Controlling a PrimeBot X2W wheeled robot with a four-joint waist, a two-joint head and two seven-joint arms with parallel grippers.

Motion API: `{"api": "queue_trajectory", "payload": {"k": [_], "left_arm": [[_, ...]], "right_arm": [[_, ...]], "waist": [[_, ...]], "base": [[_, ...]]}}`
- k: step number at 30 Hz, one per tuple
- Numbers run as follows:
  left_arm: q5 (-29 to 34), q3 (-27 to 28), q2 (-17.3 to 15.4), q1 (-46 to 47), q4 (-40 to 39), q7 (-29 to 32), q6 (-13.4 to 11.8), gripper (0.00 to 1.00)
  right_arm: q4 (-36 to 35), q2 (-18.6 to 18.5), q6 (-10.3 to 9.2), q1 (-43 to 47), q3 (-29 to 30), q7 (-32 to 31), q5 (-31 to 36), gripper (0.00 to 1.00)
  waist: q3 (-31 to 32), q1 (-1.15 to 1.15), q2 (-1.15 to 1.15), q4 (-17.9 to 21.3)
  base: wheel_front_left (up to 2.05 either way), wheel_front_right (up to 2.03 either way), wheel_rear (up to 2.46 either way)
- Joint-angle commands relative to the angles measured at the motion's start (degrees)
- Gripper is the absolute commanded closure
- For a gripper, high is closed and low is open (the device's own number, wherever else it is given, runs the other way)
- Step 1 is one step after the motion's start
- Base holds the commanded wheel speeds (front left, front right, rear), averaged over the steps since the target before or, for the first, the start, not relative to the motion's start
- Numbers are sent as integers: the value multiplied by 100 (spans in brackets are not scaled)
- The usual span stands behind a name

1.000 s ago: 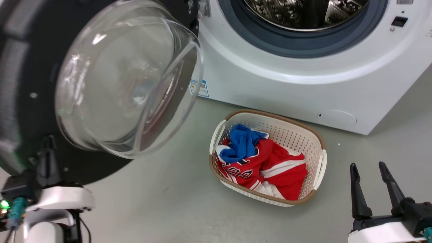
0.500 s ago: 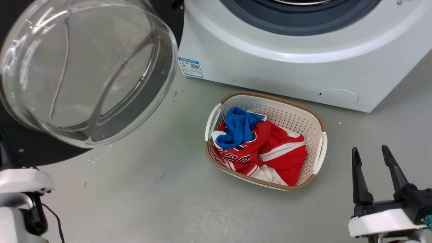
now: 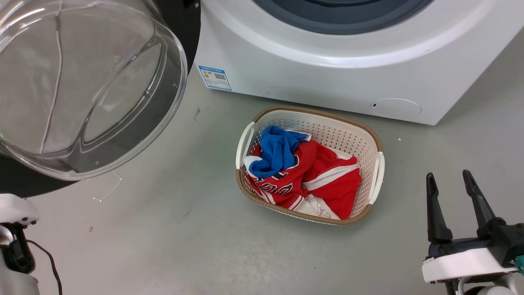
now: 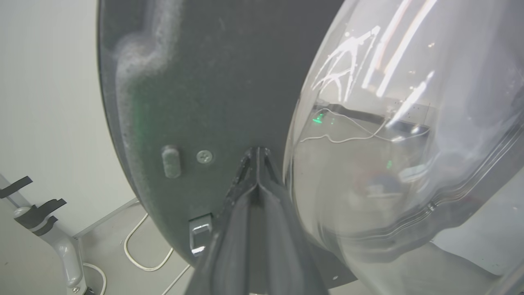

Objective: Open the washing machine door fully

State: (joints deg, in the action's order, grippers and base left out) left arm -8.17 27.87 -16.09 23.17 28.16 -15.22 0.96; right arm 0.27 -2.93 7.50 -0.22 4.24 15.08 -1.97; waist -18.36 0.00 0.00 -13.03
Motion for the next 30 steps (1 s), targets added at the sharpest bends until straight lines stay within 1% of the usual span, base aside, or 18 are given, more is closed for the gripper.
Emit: {"api": "queue_trajectory", "payload": {"k": [1, 5, 9, 18, 24, 30], "left_arm": [[54, 31, -9, 80, -28, 13, 4, 100], [170, 73, 110, -104, -137, 13, -2, 100], [317, 68, 146, -315, -313, 13, 93, 100], [651, -105, 458, -1110, -1106, 13, 169, 100], [883, -435, 591, -1591, -1736, 13, 251, 100], [999, -935, 858, -1988, -2331, 13, 356, 100]], "right_arm": [[16, 11, -1, -26, 4, 12, -41, 0], [56, 11, -1, 52, 9, 12, -99, 0], [57, 11, -1, 119, -4, 12, -177, 0], [13, 11, -1, 451, -14, 12, -343, 0], [-116, 11, -1, 668, 16, 11, -370, 0], [-244, 11, -1, 825, 8, 11, -374, 0]], "waist": [[36, 0, 0, 14], [192, 0, 0, 38], [462, 0, 0, 89], [1247, 0, 0, 259], [1628, 0, 0, 416], [1835, 0, 0, 581]], "base": [[0, 0, 0], [0, 0, 0], [0, 0, 0], [0, 0, 0], [0, 0, 0], [0, 0, 0]]}}
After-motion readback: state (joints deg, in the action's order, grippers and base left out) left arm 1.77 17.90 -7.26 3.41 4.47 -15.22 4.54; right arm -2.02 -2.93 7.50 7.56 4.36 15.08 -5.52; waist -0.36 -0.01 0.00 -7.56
